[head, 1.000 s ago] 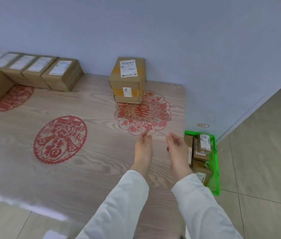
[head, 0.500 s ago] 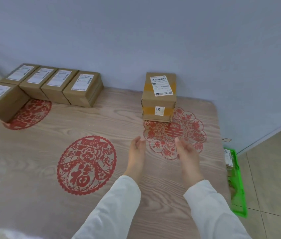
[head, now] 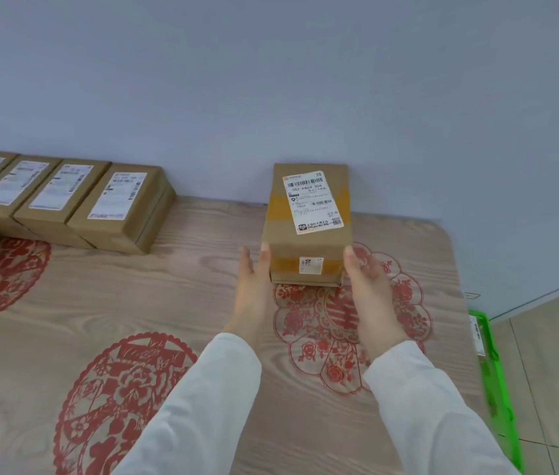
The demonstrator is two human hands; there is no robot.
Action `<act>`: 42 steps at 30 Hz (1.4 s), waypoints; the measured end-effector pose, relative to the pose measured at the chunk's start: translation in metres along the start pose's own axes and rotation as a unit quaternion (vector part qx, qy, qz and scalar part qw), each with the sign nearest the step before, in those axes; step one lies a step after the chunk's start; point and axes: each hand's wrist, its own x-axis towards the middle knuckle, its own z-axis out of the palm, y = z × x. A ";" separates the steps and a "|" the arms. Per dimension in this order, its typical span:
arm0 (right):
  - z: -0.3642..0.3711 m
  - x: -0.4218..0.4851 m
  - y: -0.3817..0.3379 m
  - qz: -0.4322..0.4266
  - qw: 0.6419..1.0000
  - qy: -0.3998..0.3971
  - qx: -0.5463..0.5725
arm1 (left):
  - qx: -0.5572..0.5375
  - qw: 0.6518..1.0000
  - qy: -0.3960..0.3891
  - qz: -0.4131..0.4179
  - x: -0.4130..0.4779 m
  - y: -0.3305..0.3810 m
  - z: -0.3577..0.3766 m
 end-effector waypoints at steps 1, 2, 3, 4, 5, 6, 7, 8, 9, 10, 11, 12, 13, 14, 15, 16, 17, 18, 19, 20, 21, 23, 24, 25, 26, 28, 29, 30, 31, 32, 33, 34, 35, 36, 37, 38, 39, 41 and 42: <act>0.005 0.011 -0.003 -0.002 1.000 -0.005 -0.002 | 0.004 1.000 0.001 0.004 0.013 0.003 0.002; 0.009 0.020 -0.005 -0.002 1.000 -0.010 -0.005 | 0.006 1.000 0.001 0.005 0.026 0.004 0.004; 0.013 0.027 -0.007 -0.001 1.000 -0.014 -0.005 | 0.004 1.000 -0.003 0.004 0.036 0.006 0.006; 0.015 0.033 -0.007 0.002 1.000 -0.020 -0.007 | 0.002 1.000 -0.010 0.003 0.044 0.006 0.007; 0.018 0.039 -0.007 0.005 1.000 -0.026 -0.008 | 0.000 1.000 -0.020 0.005 0.050 0.007 0.009; 0.020 0.042 -0.006 0.009 0.999 -0.033 -0.010 | -0.003 0.999 -0.032 0.008 0.054 0.006 0.010; 0.021 0.045 -0.005 0.010 0.999 -0.039 -0.009 | -0.007 0.999 -0.043 0.012 0.056 0.005 0.012; 0.023 0.046 -0.004 0.008 0.999 -0.044 -0.005 | -0.010 0.999 -0.049 0.020 0.057 0.004 0.012; 0.024 0.046 -0.004 0.004 0.999 -0.046 0.000 | -0.012 0.998 -0.053 0.030 0.058 0.002 0.013; 0.025 0.046 -0.005 0.002 0.999 -0.049 0.004 | -0.016 0.998 -0.056 0.039 0.058 0.001 0.012; 0.026 0.045 -0.005 0.001 0.999 -0.050 0.010 | -0.021 0.997 -0.059 0.046 0.057 0.001 0.012; 0.026 0.043 -0.006 0.004 0.999 -0.051 0.016 | -0.028 0.996 -0.064 0.050 0.056 0.002 0.011; 0.025 0.040 -0.006 0.005 0.999 -0.050 0.020 | -0.032 0.995 -0.071 0.054 0.053 0.002 0.010; 0.025 0.037 -0.005 0.006 0.998 -0.052 0.022 | -0.034 0.995 -0.076 0.058 0.049 0.002 0.009; 0.024 0.032 -0.004 0.005 0.998 -0.052 0.022 | -0.035 0.995 -0.078 0.060 0.045 0.003 0.006; 0.024 0.025 -0.004 0.003 0.998 -0.051 0.020 | -0.036 0.994 -0.081 0.061 0.039 0.003 0.003; 0.023 0.016 -0.004 -0.003 0.999 -0.049 0.018 | -0.035 0.994 -0.086 0.063 0.033 0.003 -0.002; 0.023 0.011 -0.003 -0.005 0.999 -0.049 0.017 | -0.036 0.993 -0.090 0.063 0.029 0.002 -0.004; 0.024 0.002 -0.004 -0.007 0.999 -0.046 0.018 | -0.040 0.993 -0.093 0.061 0.023 0.002 -0.009; 0.026 -0.008 -0.005 -0.010 0.999 -0.041 0.016 | -0.047 0.992 -0.097 0.060 0.016 0.003 -0.016; 0.028 -0.019 -0.005 -0.016 0.999 -0.034 0.012 | -0.050 0.992 -0.101 0.058 0.009 0.004 -0.023; 0.035 -0.043 -0.003 -0.027 0.999 -0.023 0.006 | -0.049 0.990 -0.114 0.060 -0.005 0.003 -0.040; 0.040 -0.056 0.000 -0.032 0.999 -0.019 0.006 | -0.048 0.989 -0.120 0.065 -0.012 0.002 -0.052; 0.047 -0.072 0.003 -0.036 0.999 -0.015 0.009 | -0.042 0.989 -0.126 0.070 -0.021 0.002 -0.067; 0.050 -0.080 0.007 -0.036 0.999 -0.013 0.012 | -0.034 0.988 -0.130 0.075 -0.026 0.000 -0.075; 0.064 -0.105 0.018 -0.037 0.999 -0.007 0.022 | -0.022 0.987 -0.139 0.082 -0.039 -0.004 -0.103; 0.072 -0.116 0.023 -0.040 0.999 -0.003 0.021 | -0.021 0.987 -0.139 0.083 -0.046 -0.006 -0.117; 0.077 -0.125 0.027 -0.041 0.999 -0.003 0.015 | -0.020 0.987 -0.137 0.085 -0.051 -0.008 -0.126; 0.084 -0.136 0.032 -0.043 0.999 -0.003 0.007 | -0.020 0.987 -0.135 0.086 -0.057 -0.010 -0.139; 0.089 -0.145 0.035 -0.042 0.999 -0.003 0.002 | -0.021 0.987 -0.134 0.086 -0.061 -0.012 -0.149; 0.094 -0.153 0.039 -0.043 0.999 -0.003 0.000 | -0.023 0.988 -0.132 0.082 -0.066 -0.015 -0.159; 0.098 -0.163 0.041 -0.046 0.999 -0.005 0.002 | -0.024 0.988 -0.131 0.080 -0.070 -0.018 -0.166; 0.099 -0.167 0.043 -0.052 0.999 -0.011 0.008 | -0.026 0.988 -0.132 0.080 -0.073 -0.020 -0.171; 0.101 -0.174 0.044 -0.057 0.998 -0.011 0.008 | -0.025 0.987 -0.135 0.080 -0.077 -0.022 -0.176; 0.101 -0.178 0.046 -0.061 0.998 -0.012 0.007 | -0.024 0.987 -0.137 0.082 -0.082 -0.023 -0.179; 0.102 -0.183 0.046 -0.061 0.998 -0.013 0.003 | -0.020 0.987 -0.137 0.082 -0.084 -0.026 -0.182; 0.102 -0.186 0.048 -0.062 0.998 -0.014 -0.001 | -0.017 0.987 -0.139 0.084 -0.087 -0.027 -0.184; 0.100 -0.190 0.052 -0.065 0.998 -0.015 -0.007 | -0.015 0.987 -0.137 0.084 -0.093 -0.031 -0.187; 0.098 -0.191 0.054 -0.070 0.997 -0.016 -0.009 | -0.014 0.987 -0.136 0.084 -0.095 -0.033 -0.187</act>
